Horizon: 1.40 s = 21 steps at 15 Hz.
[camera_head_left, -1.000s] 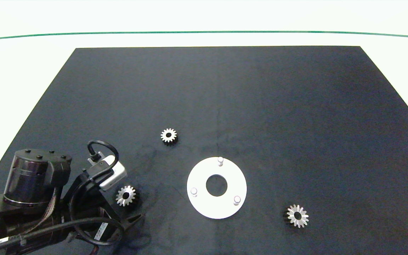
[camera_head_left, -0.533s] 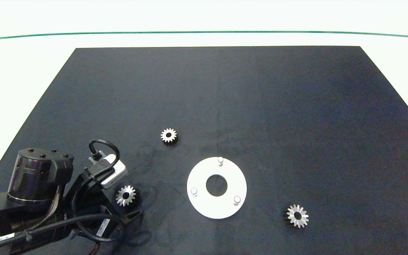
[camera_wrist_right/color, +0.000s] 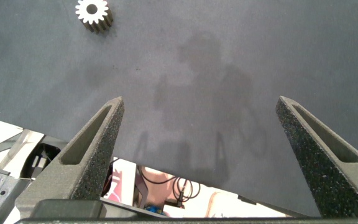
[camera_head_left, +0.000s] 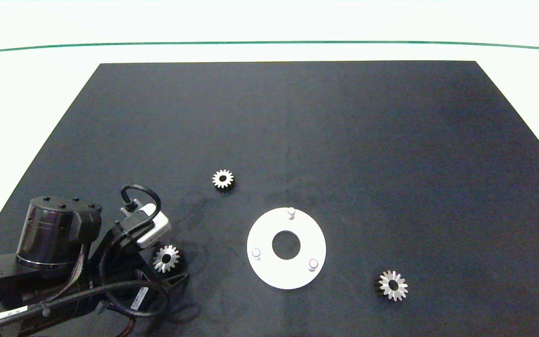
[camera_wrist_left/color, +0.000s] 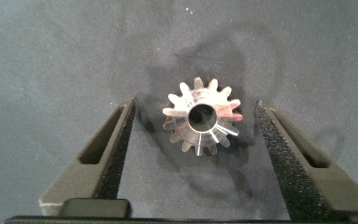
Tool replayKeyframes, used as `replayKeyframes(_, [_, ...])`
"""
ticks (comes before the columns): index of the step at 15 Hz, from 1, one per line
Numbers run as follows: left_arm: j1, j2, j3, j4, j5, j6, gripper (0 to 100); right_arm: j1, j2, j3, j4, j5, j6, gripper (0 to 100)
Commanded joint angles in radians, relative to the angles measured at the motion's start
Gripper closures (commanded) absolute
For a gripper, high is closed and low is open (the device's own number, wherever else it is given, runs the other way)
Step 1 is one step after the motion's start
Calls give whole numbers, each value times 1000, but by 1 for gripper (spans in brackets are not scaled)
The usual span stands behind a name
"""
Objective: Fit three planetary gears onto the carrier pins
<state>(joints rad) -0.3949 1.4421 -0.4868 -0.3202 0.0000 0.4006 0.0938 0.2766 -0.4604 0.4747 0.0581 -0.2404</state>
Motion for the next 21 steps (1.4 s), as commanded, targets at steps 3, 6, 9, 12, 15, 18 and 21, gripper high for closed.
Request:
replayKeyframes(3, [24,-2,1,-2,-8,6,33,1,6,-1,2,0,-2,0])
replayKeyframes(6, [24,-5,7,-3,-8,7,39,0,3,0,2,0,-2,0])
replayKeyframes(9, [25,-3,8,-14,-8,7,45,0,3,0,2,0,-2,0])
replayKeyframes(12, [25,0,8,-16,-8,7,51,0,3,-1,1,0,-2,0])
replayKeyframes(15, [24,0,8,-16,-8,7,57,0,4,-1,1,0,-2,0])
replayKeyframes(18, [25,-2,8,-17,-8,7,63,0,3,-1,1,0,-3,0])
replayKeyframes(21, [25,-3,8,-17,-8,7,69,0,1,0,2,0,-3,0])
